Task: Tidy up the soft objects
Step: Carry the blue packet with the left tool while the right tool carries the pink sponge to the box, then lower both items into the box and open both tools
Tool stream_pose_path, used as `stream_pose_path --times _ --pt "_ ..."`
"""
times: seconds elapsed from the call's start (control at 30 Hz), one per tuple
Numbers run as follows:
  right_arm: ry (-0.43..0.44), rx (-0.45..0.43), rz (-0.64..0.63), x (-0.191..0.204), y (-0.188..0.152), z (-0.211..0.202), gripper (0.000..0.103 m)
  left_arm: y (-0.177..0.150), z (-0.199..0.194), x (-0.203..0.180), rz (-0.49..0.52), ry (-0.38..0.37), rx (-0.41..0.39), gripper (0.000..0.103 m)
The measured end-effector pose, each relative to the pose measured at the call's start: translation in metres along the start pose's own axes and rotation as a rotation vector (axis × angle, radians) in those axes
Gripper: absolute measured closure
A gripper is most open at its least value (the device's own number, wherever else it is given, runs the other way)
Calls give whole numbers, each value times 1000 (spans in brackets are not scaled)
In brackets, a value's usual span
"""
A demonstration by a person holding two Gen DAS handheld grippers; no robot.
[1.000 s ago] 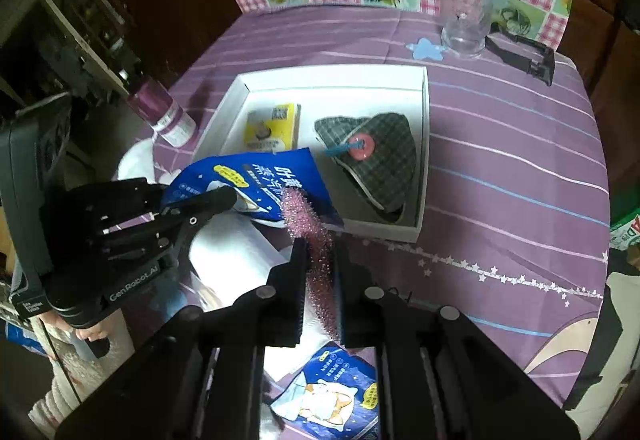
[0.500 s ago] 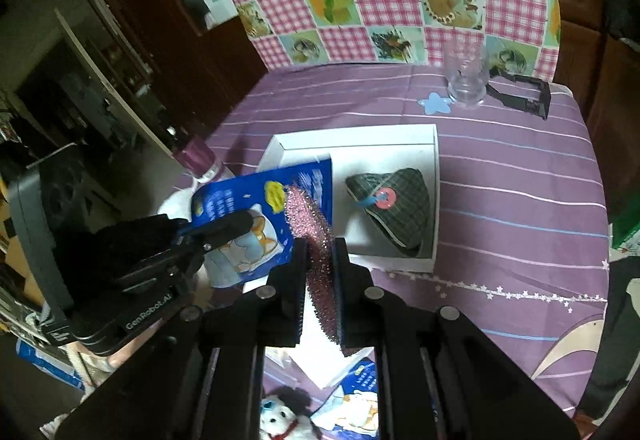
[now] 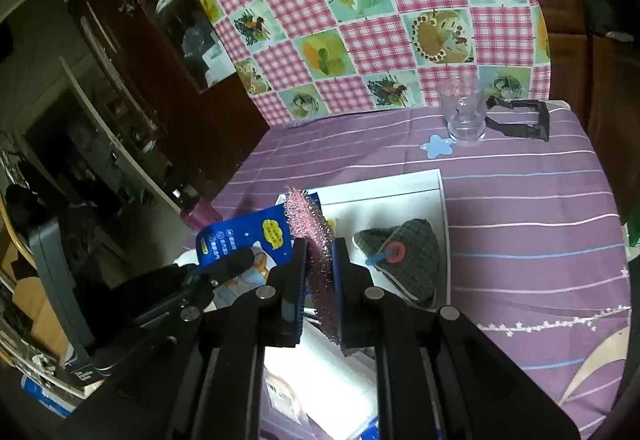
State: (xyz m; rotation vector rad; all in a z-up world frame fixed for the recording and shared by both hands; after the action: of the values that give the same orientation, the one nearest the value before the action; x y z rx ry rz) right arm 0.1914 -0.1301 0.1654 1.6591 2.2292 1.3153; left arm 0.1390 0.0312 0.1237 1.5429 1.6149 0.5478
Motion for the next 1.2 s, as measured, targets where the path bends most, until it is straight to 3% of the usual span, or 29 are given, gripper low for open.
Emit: stream_pose_path --times 0.4,0.47,0.57,0.63,0.8,0.87,1.03,1.1,1.2 --pt "61 -30 65 -12 -2 20 89 -6 33 37 -240 -169 27 102" --pt "78 -26 89 -18 -5 28 89 -10 47 45 -275 -136 65 102" --pt "135 -7 129 -25 -10 44 89 -16 65 57 -299 -3 114 102" --pt "168 9 170 -31 -15 57 89 -20 75 64 -313 42 144 102" --pt "138 9 226 -44 -24 75 89 -28 91 77 -334 134 197 101" --pt "123 7 231 -48 -25 77 89 -29 91 73 -299 157 191 93" --pt "-61 34 218 -59 -30 86 86 -23 82 55 -190 185 141 37" --pt "-89 32 240 -66 -31 86 86 -19 77 51 -149 237 103 32" --pt "-48 31 297 -75 -31 81 85 -16 70 44 -95 312 60 29"
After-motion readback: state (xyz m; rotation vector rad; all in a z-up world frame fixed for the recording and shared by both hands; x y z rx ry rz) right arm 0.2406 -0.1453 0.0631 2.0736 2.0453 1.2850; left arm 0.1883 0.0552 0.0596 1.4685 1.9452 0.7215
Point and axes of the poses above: each gripper's, at about its wrist camera, not at the fingertips, and z roughly the way its jaws point, x to its left, y to its top, the point moved 1 cm from there along z, roughly the way its jaws point, and after that the axes turned 5 degrees about -z, right-handed, at the moved point
